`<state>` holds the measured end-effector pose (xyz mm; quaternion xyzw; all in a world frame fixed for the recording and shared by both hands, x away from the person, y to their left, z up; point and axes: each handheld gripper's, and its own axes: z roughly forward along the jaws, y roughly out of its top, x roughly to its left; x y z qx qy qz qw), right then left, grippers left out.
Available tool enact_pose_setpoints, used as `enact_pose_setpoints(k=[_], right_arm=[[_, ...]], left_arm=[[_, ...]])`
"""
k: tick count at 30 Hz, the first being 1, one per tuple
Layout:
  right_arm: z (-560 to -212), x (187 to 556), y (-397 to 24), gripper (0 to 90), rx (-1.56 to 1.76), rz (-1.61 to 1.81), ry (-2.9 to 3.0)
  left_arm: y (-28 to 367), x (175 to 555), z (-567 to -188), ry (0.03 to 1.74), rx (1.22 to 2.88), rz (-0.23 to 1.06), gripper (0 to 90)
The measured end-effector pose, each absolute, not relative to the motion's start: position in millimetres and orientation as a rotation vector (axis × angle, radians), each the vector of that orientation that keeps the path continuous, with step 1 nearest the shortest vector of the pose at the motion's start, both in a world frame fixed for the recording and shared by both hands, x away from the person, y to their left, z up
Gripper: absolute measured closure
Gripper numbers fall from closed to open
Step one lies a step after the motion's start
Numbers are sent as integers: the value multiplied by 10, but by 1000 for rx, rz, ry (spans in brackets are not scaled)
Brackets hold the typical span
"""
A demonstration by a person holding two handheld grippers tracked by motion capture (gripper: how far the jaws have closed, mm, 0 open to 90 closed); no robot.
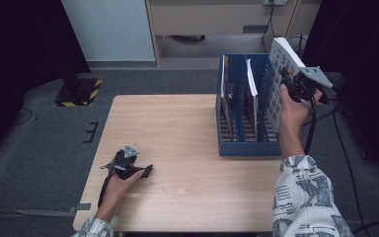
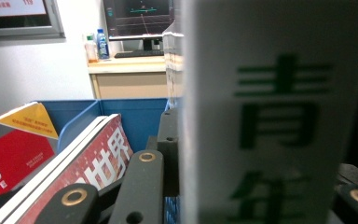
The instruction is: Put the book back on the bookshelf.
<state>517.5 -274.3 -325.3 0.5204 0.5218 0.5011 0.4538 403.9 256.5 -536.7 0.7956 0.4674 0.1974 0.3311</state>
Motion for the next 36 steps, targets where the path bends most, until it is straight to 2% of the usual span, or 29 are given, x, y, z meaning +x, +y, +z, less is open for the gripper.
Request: enact_pose_setpoints(k=[36], right_arm=[[-3627,5192,-2870,736,1325,1221,1303]], left_arm=[[2563,4039,-5367,1222,2082,518,52]])
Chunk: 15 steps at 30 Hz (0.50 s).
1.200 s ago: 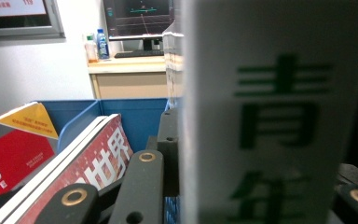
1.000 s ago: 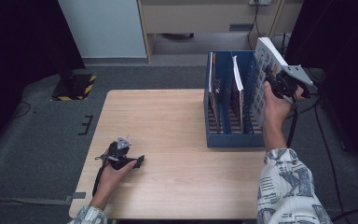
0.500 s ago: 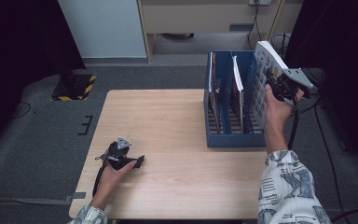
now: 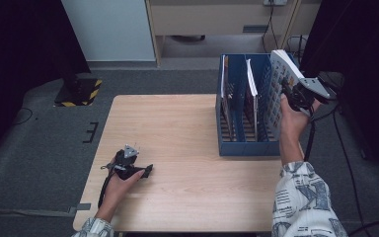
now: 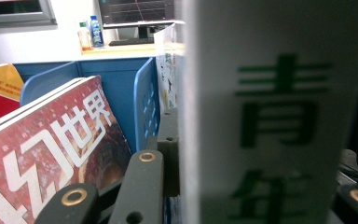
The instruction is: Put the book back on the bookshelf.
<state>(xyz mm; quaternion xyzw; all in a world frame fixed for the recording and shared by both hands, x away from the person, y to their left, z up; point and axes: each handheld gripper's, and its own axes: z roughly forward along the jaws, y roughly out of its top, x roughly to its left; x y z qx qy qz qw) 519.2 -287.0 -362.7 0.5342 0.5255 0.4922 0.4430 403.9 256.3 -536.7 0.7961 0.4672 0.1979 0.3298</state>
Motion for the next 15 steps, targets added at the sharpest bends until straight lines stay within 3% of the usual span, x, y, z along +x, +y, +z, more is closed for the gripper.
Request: enact_pose_setpoints(k=[15], right_arm=[[-3688,5196,-2873,736,1333,1220,1314]], left_arm=[[2561,4039,-5367,1225,2081,519,51]])
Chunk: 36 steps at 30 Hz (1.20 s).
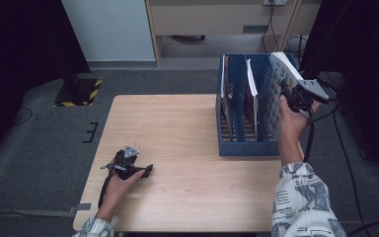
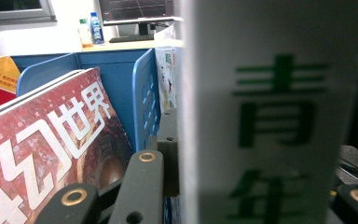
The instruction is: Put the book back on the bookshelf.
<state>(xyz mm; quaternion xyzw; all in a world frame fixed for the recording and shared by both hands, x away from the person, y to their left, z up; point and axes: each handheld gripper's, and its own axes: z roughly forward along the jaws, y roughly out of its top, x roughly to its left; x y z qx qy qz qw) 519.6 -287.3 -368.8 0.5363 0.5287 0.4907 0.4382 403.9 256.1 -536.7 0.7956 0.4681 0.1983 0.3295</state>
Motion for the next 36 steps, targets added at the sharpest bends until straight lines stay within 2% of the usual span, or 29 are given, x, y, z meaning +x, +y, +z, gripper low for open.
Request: enact_pose_setpoints(k=[36], right_arm=[[-3874,5197,-2829,733,1342,1230,1369]], left_arm=[[2561,4039,-5366,1225,2083,518,51]])
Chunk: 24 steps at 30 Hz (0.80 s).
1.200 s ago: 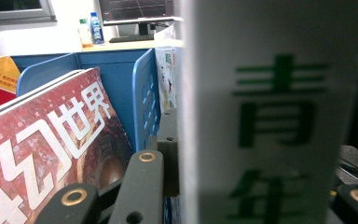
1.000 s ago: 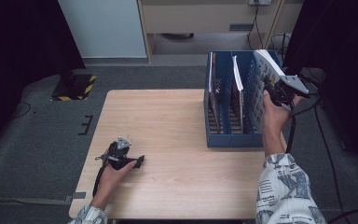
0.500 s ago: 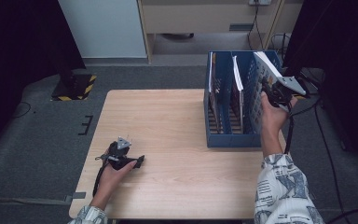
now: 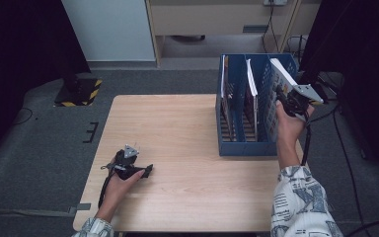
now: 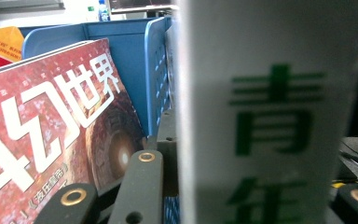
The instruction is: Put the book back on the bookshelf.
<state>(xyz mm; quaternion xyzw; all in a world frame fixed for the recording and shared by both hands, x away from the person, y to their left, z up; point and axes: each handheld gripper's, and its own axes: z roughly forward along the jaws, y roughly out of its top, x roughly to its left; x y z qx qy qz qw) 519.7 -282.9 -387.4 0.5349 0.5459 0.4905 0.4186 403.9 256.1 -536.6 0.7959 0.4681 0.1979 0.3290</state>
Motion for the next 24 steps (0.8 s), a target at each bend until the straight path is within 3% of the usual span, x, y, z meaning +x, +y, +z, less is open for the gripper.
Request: enact_pose_setpoints(k=[24], right_arm=[[-3902,5075,-2866,723,1304,1190,1467]], left_arm=[[2558,4039,-5366,1228,2081,520,51]])
